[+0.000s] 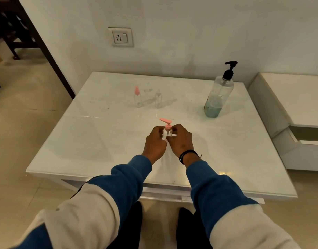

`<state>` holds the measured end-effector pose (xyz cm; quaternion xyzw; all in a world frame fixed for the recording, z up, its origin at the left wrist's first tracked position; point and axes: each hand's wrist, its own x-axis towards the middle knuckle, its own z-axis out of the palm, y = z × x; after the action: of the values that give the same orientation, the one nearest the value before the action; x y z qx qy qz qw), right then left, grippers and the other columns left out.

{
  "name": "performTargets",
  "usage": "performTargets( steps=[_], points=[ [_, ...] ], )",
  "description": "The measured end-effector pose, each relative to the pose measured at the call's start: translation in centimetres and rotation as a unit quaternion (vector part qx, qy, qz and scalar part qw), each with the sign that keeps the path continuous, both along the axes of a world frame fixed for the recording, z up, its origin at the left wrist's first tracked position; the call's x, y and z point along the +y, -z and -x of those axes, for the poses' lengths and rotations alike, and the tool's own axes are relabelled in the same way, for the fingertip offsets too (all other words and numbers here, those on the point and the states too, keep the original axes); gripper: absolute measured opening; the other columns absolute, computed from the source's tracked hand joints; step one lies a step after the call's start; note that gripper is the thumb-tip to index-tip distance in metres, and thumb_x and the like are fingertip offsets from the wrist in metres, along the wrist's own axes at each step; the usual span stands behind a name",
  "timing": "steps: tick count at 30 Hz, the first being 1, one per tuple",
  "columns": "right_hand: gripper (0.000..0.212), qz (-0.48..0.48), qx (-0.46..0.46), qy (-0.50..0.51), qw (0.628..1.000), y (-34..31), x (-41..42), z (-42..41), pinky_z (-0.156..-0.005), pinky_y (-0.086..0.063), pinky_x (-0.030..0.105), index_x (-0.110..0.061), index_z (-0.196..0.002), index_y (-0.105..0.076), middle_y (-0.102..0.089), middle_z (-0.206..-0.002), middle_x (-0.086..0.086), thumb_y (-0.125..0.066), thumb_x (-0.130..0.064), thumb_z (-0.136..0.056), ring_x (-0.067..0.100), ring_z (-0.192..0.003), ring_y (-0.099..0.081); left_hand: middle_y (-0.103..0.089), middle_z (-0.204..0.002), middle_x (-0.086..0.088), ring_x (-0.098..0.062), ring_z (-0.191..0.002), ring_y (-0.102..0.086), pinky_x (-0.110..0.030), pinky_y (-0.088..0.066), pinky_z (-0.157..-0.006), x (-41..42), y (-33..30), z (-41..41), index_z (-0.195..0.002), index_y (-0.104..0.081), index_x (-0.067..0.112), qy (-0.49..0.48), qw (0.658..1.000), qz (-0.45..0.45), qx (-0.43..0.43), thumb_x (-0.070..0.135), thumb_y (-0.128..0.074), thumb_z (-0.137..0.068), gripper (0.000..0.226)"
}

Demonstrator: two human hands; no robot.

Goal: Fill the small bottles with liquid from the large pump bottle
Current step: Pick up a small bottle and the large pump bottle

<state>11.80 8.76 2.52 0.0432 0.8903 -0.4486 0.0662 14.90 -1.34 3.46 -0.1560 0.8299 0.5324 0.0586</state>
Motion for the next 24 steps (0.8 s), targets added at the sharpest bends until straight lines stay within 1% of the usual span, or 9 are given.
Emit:
performTargets(
  steps=[3,9,11,13,14,16,18,21,24],
  points=[
    [0.034,0.003,-0.001,0.002,1.000,0.0,0.0,0.0,-0.096,-0.049,0.029,-0.011,-0.122,-0.057,-0.064,-0.123,0.007,-0.070,-0.010,-0.091,0.024,-0.114,-0.062,-0.048,-0.151,-0.011,-0.026,-0.139,-0.047,-0.034,-0.040,-0.112,0.1,0.1,0.1,-0.149,-0.041,0.010,-0.005,1.000,0.005,-0.004,-0.008,-0.046,-0.099,0.053],
    [0.065,-0.007,-0.034,0.001,0.999,0.0,0.3,0.2,-0.106,-0.046,0.034,-0.012,-0.143,-0.045,-0.059,-0.137,0.010,-0.077,-0.014,-0.086,0.027,-0.123,-0.059,-0.050,-0.149,-0.011,-0.026,-0.137,-0.050,-0.032,-0.042,-0.108,-0.4,-0.4,0.2,-0.147,-0.044,0.011,-0.031,0.999,0.022,-0.014,-0.004,-0.051,-0.099,0.051],
    [0.065,-0.016,-0.045,0.012,0.999,-0.3,0.9,0.3,-0.105,-0.045,0.030,-0.009,-0.142,-0.047,-0.058,-0.138,0.010,-0.078,-0.015,-0.085,0.026,-0.124,-0.058,-0.062,-0.131,-0.009,-0.026,-0.120,-0.060,-0.029,-0.049,-0.096,-1.2,-0.7,0.1,-0.129,-0.058,0.012,-0.087,0.996,0.027,-0.020,0.002,-0.055,-0.097,0.034],
    [0.061,-0.019,-0.057,0.030,0.998,-0.7,1.8,0.5,-0.098,-0.043,0.023,-0.007,-0.139,-0.050,-0.059,-0.135,0.011,-0.077,-0.015,-0.085,0.025,-0.123,-0.058,-0.070,-0.104,-0.009,-0.030,-0.097,-0.069,-0.041,-0.059,-0.086,-2.2,-1.7,-0.3,-0.100,-0.063,0.012,-0.151,0.988,0.008,-0.013,0.016,-0.060,-0.093,0.009],
    [0.057,-0.024,-0.061,0.038,0.997,-1.0,2.3,0.5,-0.092,-0.042,0.021,-0.007,-0.137,-0.052,-0.061,-0.133,0.010,-0.076,-0.016,-0.085,0.025,-0.120,-0.059,-0.070,-0.092,-0.011,-0.032,-0.085,-0.071,-0.046,-0.061,-0.080,-2.6,-2.3,-0.7,-0.090,-0.062,0.011,-0.166,0.986,0.000,0.008,0.023,-0.062,-0.091,0.013],
    [0.050,-0.037,-0.062,0.049,0.996,-1.6,3.2,0.6,-0.084,-0.040,0.019,-0.007,-0.132,-0.057,-0.063,-0.130,0.010,-0.074,-0.020,-0.086,0.025,-0.116,-0.061,-0.067,-0.076,-0.012,-0.025,-0.063,-0.067,-0.042,-0.061,-0.068,-2.5,-4.1,-2.4,-0.080,-0.059,0.006,-0.135,0.989,-0.007,0.058,0.027,-0.066,-0.093,0.025],
    [0.045,-0.026,-0.051,0.073,0.996,-2.4,4.0,0.5,-0.085,-0.041,0.021,-0.007,-0.128,-0.060,-0.063,-0.128,0.008,-0.072,-0.024,-0.088,0.026,-0.116,-0.060,-0.062,-0.064,-0.011,-0.018,-0.050,-0.060,-0.034,-0.056,-0.058,-1.2,-6.3,-4.3,-0.073,-0.058,0.007,-0.041,0.992,-0.021,0.119,0.023,-0.070,-0.094,0.029],
    [0.031,0.014,-0.009,0.133,0.991,-4.0,5.5,0.4,-0.091,-0.050,0.028,-0.008,-0.113,-0.068,-0.069,-0.115,0.007,-0.072,-0.026,-0.088,0.026,-0.110,-0.063,-0.063,-0.066,-0.014,-0.022,-0.056,-0.062,-0.028,-0.055,-0.057,1.7,-8.1,-5.2,-0.074,-0.061,0.008,0.101,0.980,-0.035,0.165,0.019,-0.072,-0.093,0.025],
    [0.017,0.061,0.059,0.212,0.974,-5.5,7.6,0.6,-0.076,-0.057,0.036,-0.002,-0.087,-0.069,-0.071,-0.083,0.009,-0.068,-0.019,-0.088,0.028,-0.086,-0.067,-0.069,-0.079,-0.003,-0.013,-0.074,-0.064,-0.021,-0.052,-0.067,5.8,-8.6,-2.8,-0.085,-0.065,0.012,0.138,0.966,-0.034,0.217,0.020,-0.070,-0.094,0.013]
  ],
)
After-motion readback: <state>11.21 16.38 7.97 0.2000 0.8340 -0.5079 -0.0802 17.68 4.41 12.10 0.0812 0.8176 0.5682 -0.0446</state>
